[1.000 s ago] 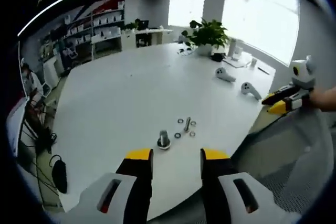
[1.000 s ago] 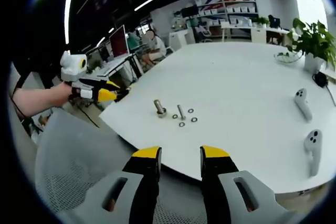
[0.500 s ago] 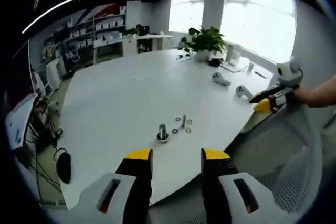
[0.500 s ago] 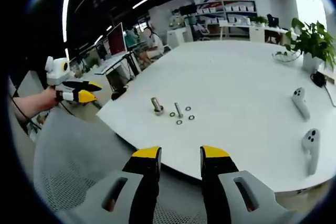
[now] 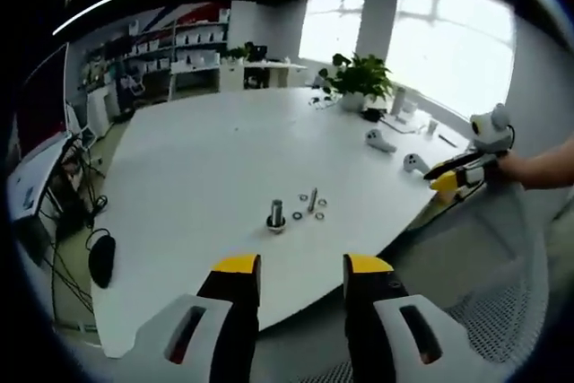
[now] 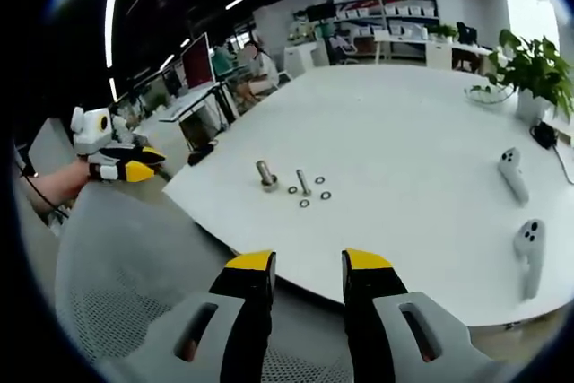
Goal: Place the washer onto the threaded stud by aligning its center hole with the stud, sliding it down to the base, and recovering from edge contact or off-axis alignment until the washer reaches the visible bottom stop.
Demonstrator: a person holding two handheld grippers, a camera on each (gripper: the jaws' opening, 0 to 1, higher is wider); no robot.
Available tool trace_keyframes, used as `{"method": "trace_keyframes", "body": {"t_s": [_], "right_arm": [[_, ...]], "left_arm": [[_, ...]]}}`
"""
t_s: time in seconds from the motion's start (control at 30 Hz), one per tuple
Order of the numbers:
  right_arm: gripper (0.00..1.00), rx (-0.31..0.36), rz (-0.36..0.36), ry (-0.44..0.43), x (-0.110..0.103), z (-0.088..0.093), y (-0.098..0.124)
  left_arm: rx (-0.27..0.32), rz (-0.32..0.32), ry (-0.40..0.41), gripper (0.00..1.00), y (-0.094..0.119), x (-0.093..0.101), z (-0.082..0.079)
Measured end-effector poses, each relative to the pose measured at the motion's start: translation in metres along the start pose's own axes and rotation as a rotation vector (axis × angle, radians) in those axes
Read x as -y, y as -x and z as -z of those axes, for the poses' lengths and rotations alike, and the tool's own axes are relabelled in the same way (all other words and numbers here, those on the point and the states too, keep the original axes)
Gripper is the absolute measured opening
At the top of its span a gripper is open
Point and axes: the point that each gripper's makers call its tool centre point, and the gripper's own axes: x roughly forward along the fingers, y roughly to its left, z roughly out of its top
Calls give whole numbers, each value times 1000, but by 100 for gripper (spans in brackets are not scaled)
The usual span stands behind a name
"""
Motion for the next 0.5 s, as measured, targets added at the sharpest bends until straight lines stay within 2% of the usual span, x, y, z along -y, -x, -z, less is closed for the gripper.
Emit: {"method": "trace_keyframes", "body": {"t_s": [0.2,0.33,0.5], "right_arm": [[32,-13,0,7,0,2,-1],[32,-15,0,7,0,2,0],[32,-11,5,3,2,2,0]], "left_arm": [[10,-25,40,31,-1,-4,-3],[-7,-53,54,27,-4,-9,4],[15,-11,78,29,-7,-5,5]]}}
